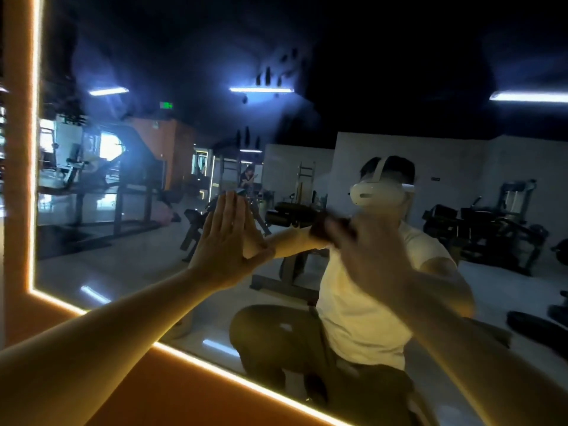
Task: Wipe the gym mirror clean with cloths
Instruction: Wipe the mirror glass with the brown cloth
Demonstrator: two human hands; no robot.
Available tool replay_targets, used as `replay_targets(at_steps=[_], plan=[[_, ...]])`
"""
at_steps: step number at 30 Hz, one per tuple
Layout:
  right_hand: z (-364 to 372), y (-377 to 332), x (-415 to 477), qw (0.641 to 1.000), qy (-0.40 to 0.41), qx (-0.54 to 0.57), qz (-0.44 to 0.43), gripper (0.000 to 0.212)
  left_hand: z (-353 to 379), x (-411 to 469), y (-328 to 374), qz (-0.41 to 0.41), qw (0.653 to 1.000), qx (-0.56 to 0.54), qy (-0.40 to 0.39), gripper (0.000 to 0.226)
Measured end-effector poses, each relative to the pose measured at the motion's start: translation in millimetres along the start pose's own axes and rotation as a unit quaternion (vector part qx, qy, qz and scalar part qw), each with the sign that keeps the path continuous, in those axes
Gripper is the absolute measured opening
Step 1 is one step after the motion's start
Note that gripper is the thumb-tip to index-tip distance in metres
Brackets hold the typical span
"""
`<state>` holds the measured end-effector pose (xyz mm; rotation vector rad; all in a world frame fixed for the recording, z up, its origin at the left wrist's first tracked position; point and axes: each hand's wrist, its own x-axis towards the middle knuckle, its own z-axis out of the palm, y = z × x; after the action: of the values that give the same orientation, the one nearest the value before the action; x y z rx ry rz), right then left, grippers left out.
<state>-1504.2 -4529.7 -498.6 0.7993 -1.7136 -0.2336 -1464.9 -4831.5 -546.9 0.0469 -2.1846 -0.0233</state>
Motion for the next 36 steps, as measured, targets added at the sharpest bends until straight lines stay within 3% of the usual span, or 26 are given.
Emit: replay_targets(at_steps=[3, 7, 13, 18, 20, 22, 24, 28, 30, 33, 36], plan=[[-23, 40, 31, 0.979, 0.077, 0.005, 0.188, 0.058, -8, -1, -4, 0.013, 1.0, 0.022, -0.018, 0.135], [-8, -11, 36, 0.973, 0.074, 0.025, 0.218, 0.065, -11, -1, -11, 0.024, 0.999, 0.031, -0.03, 0.141], [30, -111, 23, 0.992, 0.013, 0.076, 0.102, 0.068, -13, -16, -44, 0.083, 0.991, 0.089, -0.054, 0.139], [44, -150, 10, 0.977, -0.071, 0.057, -0.194, 0.063, -22, -22, -93, 0.14, 0.985, 0.1, -0.023, 0.127], [35, -131, 39, 0.974, -0.054, 0.016, -0.217, 0.064, -31, -14, -104, 0.139, 0.987, 0.08, 0.007, 0.116], [23, -99, 87, 0.988, -0.018, -0.026, -0.151, 0.069, -40, 1, -108, 0.142, 0.987, 0.064, 0.024, 0.104], [7, -56, 138, 0.998, 0.039, -0.049, -0.013, 0.069, -48, 21, -109, 0.144, 0.988, 0.039, 0.041, 0.098], [-15, -1, 191, 0.956, 0.139, -0.047, 0.253, 0.056, -57, 56, -115, 0.144, 0.985, 0.01, 0.095, 0.092], [-7, -35, 198, 0.947, 0.151, -0.025, 0.281, 0.059, -62, 71, -118, 0.147, 0.979, -0.004, 0.139, 0.079], [34, -128, 174, 0.976, 0.113, 0.032, 0.181, 0.06, -67, 91, -124, 0.117, 0.976, -0.042, 0.178, 0.066], [55, -184, 128, 0.998, 0.041, 0.045, -0.027, 0.066, -63, 104, -136, 0.119, 0.979, -0.011, 0.164, 0.069]])
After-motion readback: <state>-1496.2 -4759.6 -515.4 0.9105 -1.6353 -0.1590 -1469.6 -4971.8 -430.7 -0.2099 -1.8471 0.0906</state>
